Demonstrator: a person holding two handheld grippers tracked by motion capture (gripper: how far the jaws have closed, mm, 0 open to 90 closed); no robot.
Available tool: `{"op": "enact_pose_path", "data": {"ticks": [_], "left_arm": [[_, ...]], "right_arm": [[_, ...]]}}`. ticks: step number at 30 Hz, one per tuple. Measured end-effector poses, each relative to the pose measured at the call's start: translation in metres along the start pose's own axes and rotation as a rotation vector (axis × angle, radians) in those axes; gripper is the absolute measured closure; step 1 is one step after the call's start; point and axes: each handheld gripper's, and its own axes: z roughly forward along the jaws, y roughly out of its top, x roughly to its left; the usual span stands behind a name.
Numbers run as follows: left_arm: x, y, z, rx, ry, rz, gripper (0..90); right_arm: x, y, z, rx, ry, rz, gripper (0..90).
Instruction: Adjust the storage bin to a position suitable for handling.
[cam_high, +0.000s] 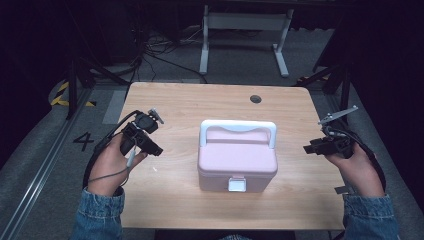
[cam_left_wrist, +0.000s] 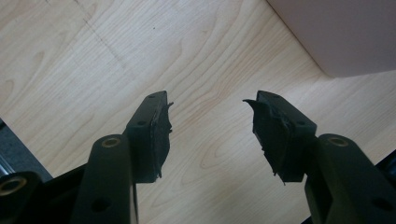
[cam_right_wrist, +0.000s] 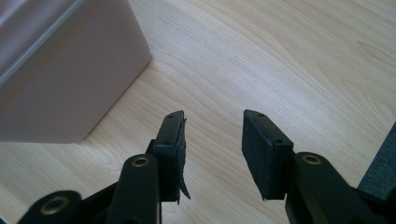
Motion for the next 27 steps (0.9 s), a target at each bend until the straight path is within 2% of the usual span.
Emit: {"op": "enact_pose_path", "data": {"ticks": [2, 4, 7, 10, 17, 22, 27], "left_arm": [[0.001, 0.000, 0.000, 0.000, -0.008, -0.010, 45.7], [0.001, 0.000, -0.001, -0.004, -0.008, -0.012, 45.7], [-0.002, 0.003, -0.003, -0.014, -0.007, -0.004, 44.5], [-0.005, 0.007, -0.005, -0.030, -0.006, 0.033, 43.9], [-0.012, 0.017, -0.008, -0.060, -0.015, 0.076, 44.5], [-0.022, 0.030, -0.018, -0.096, -0.056, 0.137, 43.8], [-0.032, 0.042, -0.022, -0.100, -0.047, 0.175, 43.9]], "right_arm": [[-0.001, -0.001, -0.001, -0.002, 0.004, 0.002, 59.1], [-0.003, -0.001, -0.001, 0.005, 0.012, 0.029, 59.0], [-0.005, -0.003, -0.001, -0.001, 0.016, 0.037, 58.5], [-0.005, -0.004, -0.001, -0.002, 0.015, 0.033, 57.1], [-0.004, -0.010, -0.006, -0.012, 0.011, 0.030, 55.9], [-0.005, -0.015, -0.012, -0.020, 0.016, 0.039, 56.4], [-0.005, -0.018, -0.012, -0.018, 0.023, 0.043, 56.4]]}}
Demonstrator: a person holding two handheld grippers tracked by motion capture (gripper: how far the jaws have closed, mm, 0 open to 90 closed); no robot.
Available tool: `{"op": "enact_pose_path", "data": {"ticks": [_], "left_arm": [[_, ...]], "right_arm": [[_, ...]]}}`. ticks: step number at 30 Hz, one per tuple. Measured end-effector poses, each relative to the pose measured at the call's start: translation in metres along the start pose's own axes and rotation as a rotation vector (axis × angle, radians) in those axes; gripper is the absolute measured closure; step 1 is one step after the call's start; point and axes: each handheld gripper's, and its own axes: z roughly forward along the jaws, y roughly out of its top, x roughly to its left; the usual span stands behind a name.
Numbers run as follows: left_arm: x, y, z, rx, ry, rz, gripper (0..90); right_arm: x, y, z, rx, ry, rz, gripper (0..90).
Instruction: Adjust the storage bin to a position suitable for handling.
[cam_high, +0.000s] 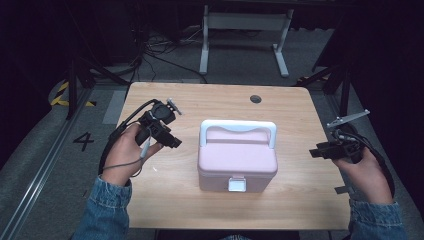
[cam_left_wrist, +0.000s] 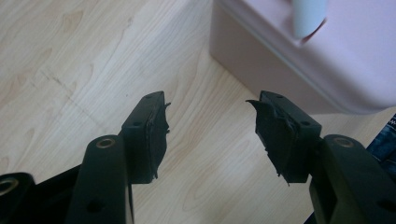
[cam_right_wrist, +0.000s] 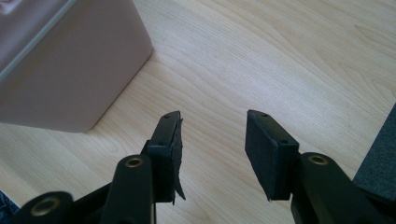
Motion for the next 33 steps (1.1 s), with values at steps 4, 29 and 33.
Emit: {"op": "enact_pose_path", "data": {"ticks": [4, 29, 33], "left_arm": [[-0.003, 0.013, -0.003, -0.004, -0.005, 0.033, 44.0], [-0.045, 0.087, 0.003, -0.079, 0.004, 0.246, 42.1], [-0.049, 0.100, 0.009, -0.064, 0.001, 0.275, 39.8]], "right_arm": [[0.001, -0.001, 0.001, 0.010, 0.003, -0.004, 57.3], [0.007, 0.004, 0.010, 0.013, 0.022, -0.039, 55.8], [0.008, 0.004, 0.011, 0.015, 0.023, -0.042, 55.1]]}}
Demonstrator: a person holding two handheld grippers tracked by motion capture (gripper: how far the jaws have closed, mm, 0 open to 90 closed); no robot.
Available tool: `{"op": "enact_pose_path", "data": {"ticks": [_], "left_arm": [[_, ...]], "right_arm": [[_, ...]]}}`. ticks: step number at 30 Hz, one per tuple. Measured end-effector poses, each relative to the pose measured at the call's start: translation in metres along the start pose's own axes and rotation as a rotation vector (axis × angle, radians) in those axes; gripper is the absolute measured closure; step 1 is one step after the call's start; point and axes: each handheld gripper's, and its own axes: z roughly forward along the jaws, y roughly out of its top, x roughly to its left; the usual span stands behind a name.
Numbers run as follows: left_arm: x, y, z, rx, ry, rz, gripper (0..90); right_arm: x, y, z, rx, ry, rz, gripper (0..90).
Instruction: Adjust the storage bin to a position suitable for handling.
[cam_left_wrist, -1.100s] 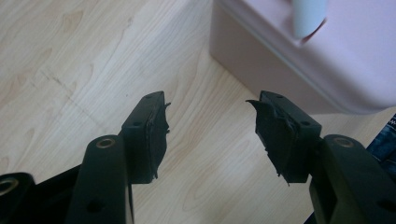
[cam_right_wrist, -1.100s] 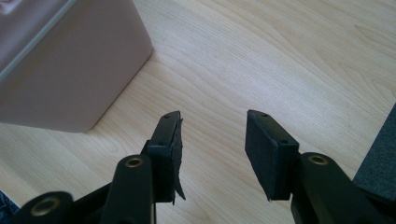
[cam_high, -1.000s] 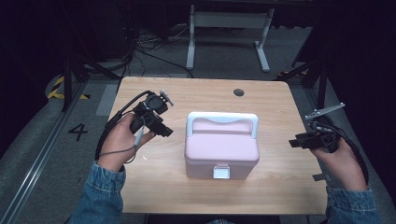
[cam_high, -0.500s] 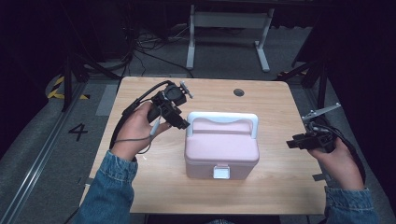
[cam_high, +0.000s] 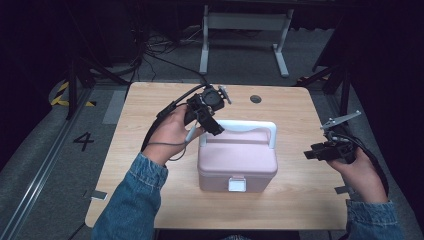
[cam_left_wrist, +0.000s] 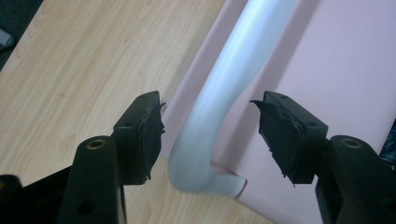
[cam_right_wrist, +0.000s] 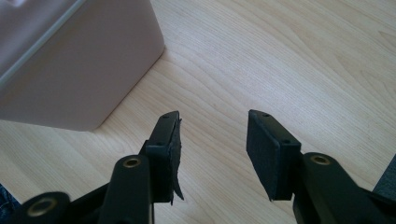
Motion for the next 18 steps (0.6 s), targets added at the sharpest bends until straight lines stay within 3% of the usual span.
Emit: {"op": "enact_pose_path", "data": {"ticks": [15, 18], "left_arm": [[-0.010, 0.027, 0.034, 0.049, -0.069, 0.055, 40.2], [-0.015, 0.029, 0.037, 0.060, -0.053, 0.067, 41.8]], "right_arm": [[-0.001, 0.000, 0.001, -0.004, 0.016, 0.005, 55.1], [-0.001, 0.000, 0.002, 0.000, 0.019, 0.006, 55.1]]}}
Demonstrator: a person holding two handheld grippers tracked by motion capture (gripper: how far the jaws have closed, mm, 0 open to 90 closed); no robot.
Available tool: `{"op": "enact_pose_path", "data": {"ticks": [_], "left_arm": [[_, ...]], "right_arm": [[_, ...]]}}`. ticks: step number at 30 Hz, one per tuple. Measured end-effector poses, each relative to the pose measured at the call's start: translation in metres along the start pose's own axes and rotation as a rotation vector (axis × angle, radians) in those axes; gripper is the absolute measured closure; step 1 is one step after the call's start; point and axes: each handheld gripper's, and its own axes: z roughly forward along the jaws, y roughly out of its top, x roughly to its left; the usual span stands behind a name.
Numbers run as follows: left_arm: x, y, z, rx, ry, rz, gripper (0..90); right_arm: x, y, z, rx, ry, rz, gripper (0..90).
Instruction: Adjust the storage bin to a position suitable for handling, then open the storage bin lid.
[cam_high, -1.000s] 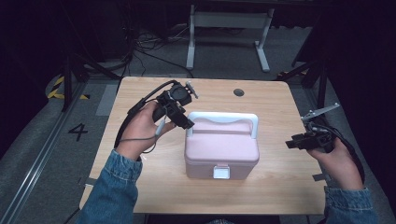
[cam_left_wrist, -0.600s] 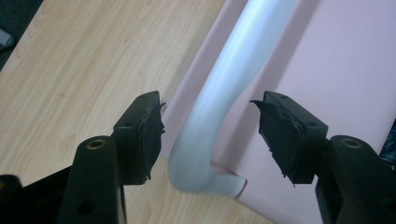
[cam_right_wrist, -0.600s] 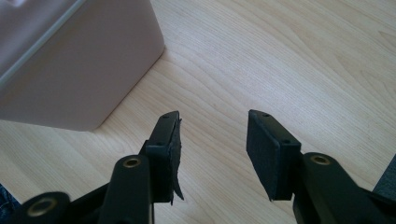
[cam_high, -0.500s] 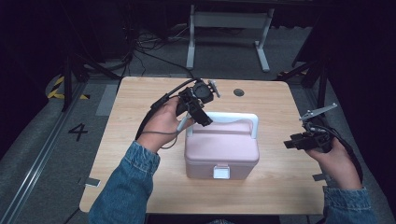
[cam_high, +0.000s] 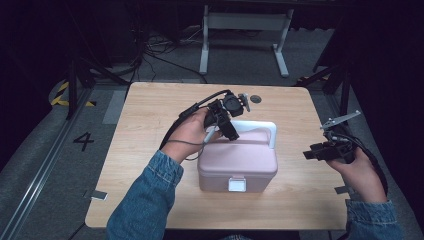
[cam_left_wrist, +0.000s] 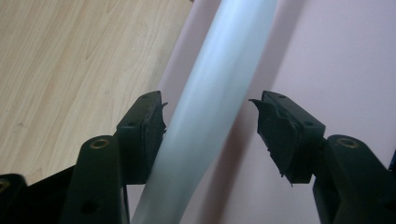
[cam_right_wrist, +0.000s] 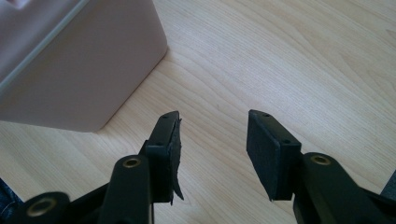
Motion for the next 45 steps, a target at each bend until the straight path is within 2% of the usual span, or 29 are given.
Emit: {"op": "enact_pose_path", "data": {"ticks": [3, 4, 6, 9, 12, 15, 18, 23, 25, 26, 29, 31, 32, 37, 39, 44, 45], "left_arm": [[-0.002, 0.002, 0.001, 0.010, -0.029, -0.031, 47.6], [-0.003, 0.002, 0.001, 0.012, -0.019, -0.034, 47.8], [-0.005, 0.002, -0.001, 0.012, -0.001, -0.019, 51.8], [-0.010, 0.003, -0.005, -0.001, -0.004, 0.005, 56.2], [-0.015, 0.005, -0.007, 0.009, 0.018, 0.050, 64.2], [-0.018, 0.007, -0.009, 0.016, -0.012, 0.096, 69.6], [-0.019, 0.007, -0.010, 0.015, -0.030, 0.100, 72.2], [-0.021, 0.007, -0.013, 0.015, -0.032, 0.113, 74.4], [-0.022, 0.008, -0.016, 0.021, -0.012, 0.123, 74.3], [-0.023, 0.009, -0.017, 0.016, -0.014, 0.112, 74.2], [-0.022, 0.012, -0.020, 0.031, 0.001, 0.124, 73.7], [-0.022, 0.013, -0.023, 0.025, 0.006, 0.107, 73.4], [-0.021, 0.013, -0.024, 0.024, 0.005, 0.117, 73.2], [-0.018, 0.016, -0.027, 0.026, 0.004, 0.098, 72.5], [-0.016, 0.017, -0.028, 0.031, 0.001, 0.104, 72.3], [-0.011, 0.018, -0.030, 0.023, -0.014, 0.082, 71.4], [-0.009, 0.019, -0.031, 0.024, -0.020, 0.089, 71.3]], "right_arm": [[0.000, -0.001, 0.000, -0.001, 0.004, -0.001, 55.0], [0.000, -0.001, 0.001, -0.001, 0.005, 0.001, 55.1], [0.000, -0.003, 0.001, 0.002, 0.005, 0.005, 55.1], [-0.001, -0.006, 0.000, 0.004, 0.003, 0.011, 55.1], [0.000, -0.008, -0.002, 0.001, 0.002, 0.019, 55.1], [0.000, -0.009, -0.002, 0.000, 0.001, 0.015, 55.0], [0.001, -0.009, -0.001, 0.007, 0.003, 0.015, 55.1], [0.003, -0.007, -0.001, -0.002, 0.012, 0.004, 54.8], [0.004, -0.006, -0.001, -0.002, 0.013, -0.002, 54.7], [0.004, -0.006, -0.001, -0.002, 0.013, -0.001, 54.6], [0.005, -0.005, -0.001, -0.006, 0.017, -0.005, 54.4], [0.005, -0.005, -0.002, -0.011, 0.023, -0.007, 54.4], [0.006, -0.005, -0.003, -0.016, 0.024, -0.010, 54.4], [0.008, -0.004, -0.005, -0.042, 0.047, -0.028, 54.6], [0.010, -0.004, -0.006, -0.056, 0.057, -0.037, 55.3], [0.017, -0.003, -0.009, -0.114, 0.083, -0.071, 57.6], [0.019, -0.003, -0.010, -0.130, 0.093, -0.079, 58.5]]}}
